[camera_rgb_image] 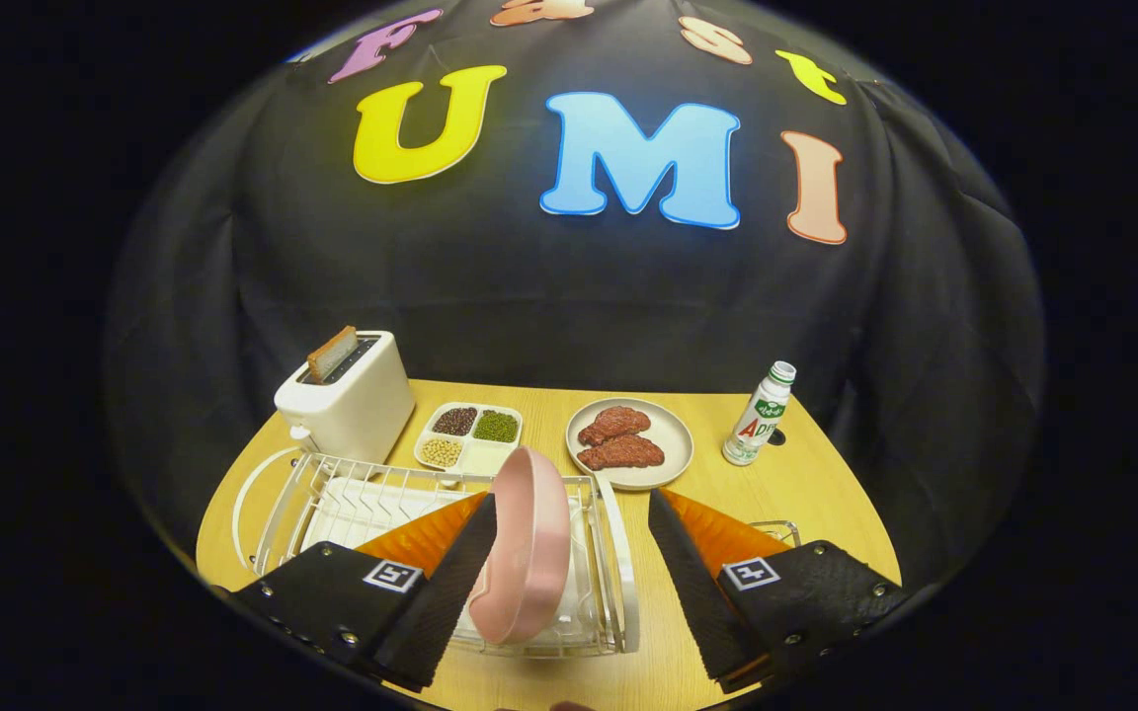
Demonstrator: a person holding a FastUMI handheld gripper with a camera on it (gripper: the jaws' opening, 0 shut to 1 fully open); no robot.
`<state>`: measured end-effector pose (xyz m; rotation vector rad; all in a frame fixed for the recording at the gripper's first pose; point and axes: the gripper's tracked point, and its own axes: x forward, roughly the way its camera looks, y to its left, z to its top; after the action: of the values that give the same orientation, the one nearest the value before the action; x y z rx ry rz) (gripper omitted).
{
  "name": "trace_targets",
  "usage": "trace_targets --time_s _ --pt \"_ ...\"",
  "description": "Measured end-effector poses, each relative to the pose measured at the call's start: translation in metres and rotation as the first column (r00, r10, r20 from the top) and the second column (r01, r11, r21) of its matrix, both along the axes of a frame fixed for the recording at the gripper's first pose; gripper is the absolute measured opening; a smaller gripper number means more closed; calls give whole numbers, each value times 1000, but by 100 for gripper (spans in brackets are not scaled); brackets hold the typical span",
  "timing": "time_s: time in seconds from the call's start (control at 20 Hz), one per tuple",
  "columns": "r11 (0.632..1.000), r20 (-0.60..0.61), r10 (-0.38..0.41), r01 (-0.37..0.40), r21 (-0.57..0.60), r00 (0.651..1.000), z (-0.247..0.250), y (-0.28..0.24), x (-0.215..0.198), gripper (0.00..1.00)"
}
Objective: Take the plate from the dish rack, then take the spoon from the basket and place it into the plate.
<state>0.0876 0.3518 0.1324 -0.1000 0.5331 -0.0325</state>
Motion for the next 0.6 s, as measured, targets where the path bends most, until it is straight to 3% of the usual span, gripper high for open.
trace_targets --time_s 0.2,0.35,0.4,0.45,0.55,0.6 --pt "998 -46 -56 54 -35 997 -16 -2 6 94" --pt "991 -80 -115 109 -75 990 -31 -6 9 82" --pt "988 -91 -132 124 -90 987 -38 -7 13 82" --pt "982 -98 -161 150 -115 982 -39 -9 13 76" --pt "973 -118 -197 179 -148 973 -49 -11 15 48" --pt "973 -126 -198 180 -145 972 -48 -7 13 44"
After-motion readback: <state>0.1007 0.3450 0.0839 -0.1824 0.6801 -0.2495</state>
